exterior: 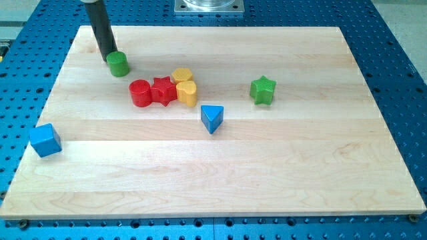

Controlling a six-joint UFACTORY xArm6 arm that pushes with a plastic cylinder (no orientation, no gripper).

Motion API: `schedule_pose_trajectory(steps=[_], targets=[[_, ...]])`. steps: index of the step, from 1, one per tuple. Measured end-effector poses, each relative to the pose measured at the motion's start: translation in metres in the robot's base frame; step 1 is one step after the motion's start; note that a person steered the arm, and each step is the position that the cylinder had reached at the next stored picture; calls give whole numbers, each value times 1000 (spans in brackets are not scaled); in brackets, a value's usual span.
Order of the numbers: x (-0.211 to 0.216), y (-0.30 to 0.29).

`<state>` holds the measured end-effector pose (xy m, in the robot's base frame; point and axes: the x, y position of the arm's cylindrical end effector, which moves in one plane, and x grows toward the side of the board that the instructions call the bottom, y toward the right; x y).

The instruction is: Place the green circle at the top left

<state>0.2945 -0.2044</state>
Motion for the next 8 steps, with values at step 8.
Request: schedule_pose_trajectory(steps=[8], targets=[[26, -59]])
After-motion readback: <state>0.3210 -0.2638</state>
